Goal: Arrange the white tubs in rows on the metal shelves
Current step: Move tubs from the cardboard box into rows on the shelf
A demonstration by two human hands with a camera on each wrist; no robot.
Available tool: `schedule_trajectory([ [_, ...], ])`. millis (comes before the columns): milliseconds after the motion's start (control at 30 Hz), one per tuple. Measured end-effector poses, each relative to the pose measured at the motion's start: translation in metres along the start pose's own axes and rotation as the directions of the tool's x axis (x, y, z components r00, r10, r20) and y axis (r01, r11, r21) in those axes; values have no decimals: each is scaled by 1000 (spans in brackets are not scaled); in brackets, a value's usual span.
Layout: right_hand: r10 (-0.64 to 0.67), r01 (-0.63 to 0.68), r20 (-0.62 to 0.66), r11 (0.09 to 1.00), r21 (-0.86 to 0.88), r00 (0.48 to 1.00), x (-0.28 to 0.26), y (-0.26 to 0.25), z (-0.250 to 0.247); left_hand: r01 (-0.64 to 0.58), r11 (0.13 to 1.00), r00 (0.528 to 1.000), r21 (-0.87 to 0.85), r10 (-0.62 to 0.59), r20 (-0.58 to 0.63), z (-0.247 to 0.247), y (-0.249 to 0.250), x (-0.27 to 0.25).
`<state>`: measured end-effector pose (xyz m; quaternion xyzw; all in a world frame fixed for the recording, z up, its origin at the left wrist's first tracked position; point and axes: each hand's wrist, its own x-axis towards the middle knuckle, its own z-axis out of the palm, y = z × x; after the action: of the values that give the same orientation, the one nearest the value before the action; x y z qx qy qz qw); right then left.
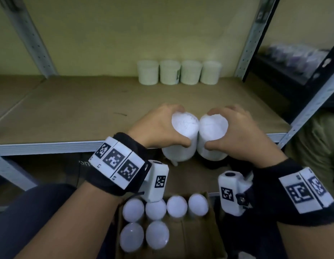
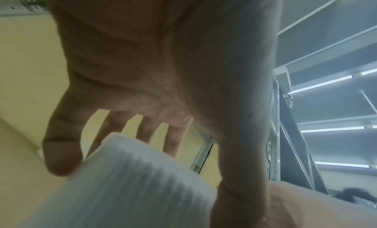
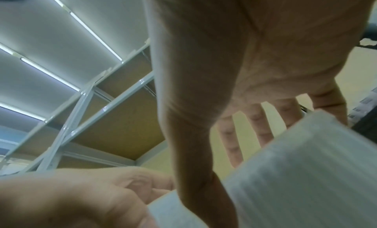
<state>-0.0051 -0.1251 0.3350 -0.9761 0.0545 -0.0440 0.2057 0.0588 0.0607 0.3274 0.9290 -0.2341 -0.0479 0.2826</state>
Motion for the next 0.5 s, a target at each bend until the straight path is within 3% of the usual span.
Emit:
schedule_trajectory([
  [200, -61, 75, -131, 991, 108, 990, 34, -19, 11, 54, 997, 984, -55, -63, -170, -20, -17, 6],
  [367, -90, 105, -95, 980, 167, 991, 60, -24, 39, 113, 992, 957, -51, -122, -262, -18, -38, 9],
  [500, -115, 135, -129, 978, 160, 985, 71, -28, 52, 144, 987, 951, -63, -156, -268, -13, -50, 11],
])
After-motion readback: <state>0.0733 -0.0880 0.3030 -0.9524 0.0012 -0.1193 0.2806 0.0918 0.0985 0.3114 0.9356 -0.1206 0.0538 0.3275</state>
